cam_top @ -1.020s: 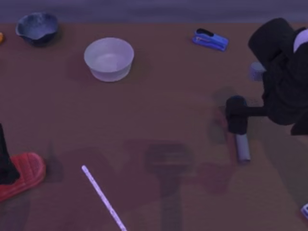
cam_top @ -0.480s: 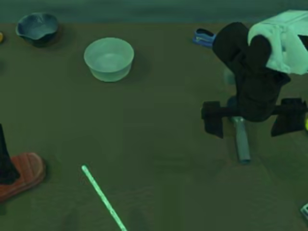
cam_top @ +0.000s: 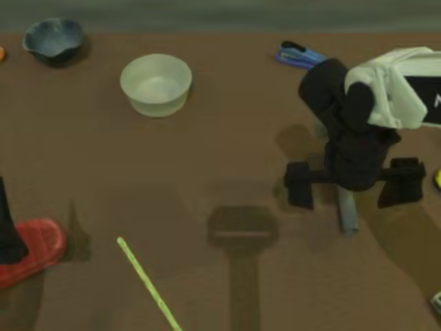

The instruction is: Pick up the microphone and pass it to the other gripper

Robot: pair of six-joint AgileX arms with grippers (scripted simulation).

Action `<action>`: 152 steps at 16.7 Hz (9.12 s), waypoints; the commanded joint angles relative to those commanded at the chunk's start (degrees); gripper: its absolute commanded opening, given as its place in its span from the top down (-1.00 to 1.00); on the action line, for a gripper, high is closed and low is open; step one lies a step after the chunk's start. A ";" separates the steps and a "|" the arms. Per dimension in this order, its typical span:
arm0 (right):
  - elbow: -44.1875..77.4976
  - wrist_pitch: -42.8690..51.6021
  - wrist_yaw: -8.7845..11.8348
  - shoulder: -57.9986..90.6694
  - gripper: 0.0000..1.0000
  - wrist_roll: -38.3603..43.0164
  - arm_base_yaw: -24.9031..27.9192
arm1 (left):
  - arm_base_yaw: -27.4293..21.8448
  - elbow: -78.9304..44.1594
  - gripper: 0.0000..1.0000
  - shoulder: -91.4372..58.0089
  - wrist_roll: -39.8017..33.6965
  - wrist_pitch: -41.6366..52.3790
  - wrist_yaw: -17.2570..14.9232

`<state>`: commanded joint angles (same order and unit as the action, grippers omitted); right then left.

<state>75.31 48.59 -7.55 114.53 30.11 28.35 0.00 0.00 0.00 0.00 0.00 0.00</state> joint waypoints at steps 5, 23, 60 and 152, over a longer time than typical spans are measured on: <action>-5.01 -10.48 -0.01 5.41 -1.00 -0.84 -0.92 | 0.00 0.00 -1.00 0.00 0.00 0.00 0.00; -5.25 -10.94 -0.01 5.72 1.00 -0.88 -0.97 | 0.00 0.00 -1.00 0.00 0.00 0.00 0.00; -27.64 -97.65 22.93 -18.06 1.00 -29.16 0.23 | 0.00 0.00 -1.00 0.00 0.00 0.00 0.00; -32.40 -99.12 15.80 -22.78 -0.21 -28.46 7.78 | -31.78 -55.70 1.00 -89.36 0.79 -31.91 -24.45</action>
<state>42.91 -50.53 8.25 91.75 1.65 36.13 -31.78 -55.70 -89.36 0.79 -31.91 -24.45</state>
